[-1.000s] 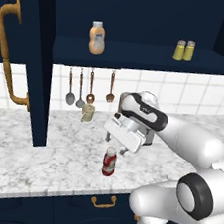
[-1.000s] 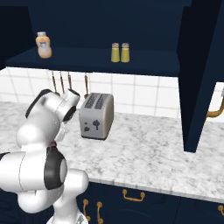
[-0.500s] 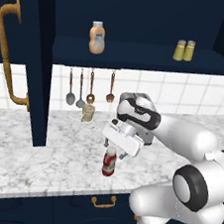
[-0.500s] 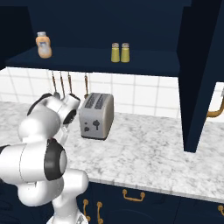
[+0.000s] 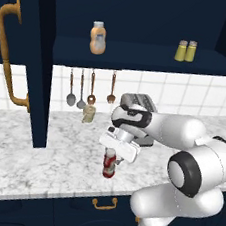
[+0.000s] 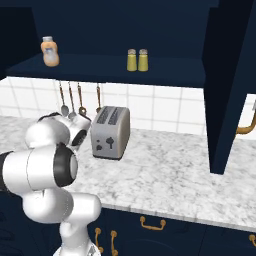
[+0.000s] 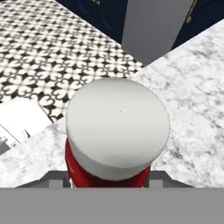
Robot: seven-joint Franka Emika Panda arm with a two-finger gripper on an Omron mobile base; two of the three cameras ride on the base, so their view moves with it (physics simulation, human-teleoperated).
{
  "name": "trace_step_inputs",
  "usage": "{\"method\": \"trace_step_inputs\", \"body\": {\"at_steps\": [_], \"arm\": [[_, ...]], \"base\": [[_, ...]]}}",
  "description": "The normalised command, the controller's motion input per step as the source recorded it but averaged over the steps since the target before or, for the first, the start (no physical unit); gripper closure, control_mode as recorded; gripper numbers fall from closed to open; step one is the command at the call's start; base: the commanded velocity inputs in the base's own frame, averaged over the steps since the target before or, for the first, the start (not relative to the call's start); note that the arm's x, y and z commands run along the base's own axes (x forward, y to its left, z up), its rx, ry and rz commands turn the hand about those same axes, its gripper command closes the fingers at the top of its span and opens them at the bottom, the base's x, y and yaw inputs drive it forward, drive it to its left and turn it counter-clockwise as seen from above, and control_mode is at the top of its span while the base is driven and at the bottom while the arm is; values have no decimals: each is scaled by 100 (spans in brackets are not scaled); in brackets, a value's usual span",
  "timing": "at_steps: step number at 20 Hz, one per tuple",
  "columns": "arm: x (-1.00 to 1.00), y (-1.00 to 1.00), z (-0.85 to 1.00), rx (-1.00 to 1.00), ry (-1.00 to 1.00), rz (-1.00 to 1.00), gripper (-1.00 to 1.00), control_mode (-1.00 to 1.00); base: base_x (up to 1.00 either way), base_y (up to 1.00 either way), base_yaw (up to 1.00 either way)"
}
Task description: Put the shaker and condiment bottle from the counter next to their counterparts in the cabinet.
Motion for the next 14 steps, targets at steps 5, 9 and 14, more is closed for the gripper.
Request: {"method": "trace_step_inputs", "body": {"at_steps": [5,9,14], "arm": [[27,-2,-34,0,7,4,100,-100],[8,0,-3,1,1,0,100,-100],[0,-2,13,7,0,0,100,-100]], "base": [[0,0,0],[0,0,0],[0,0,0]]}}
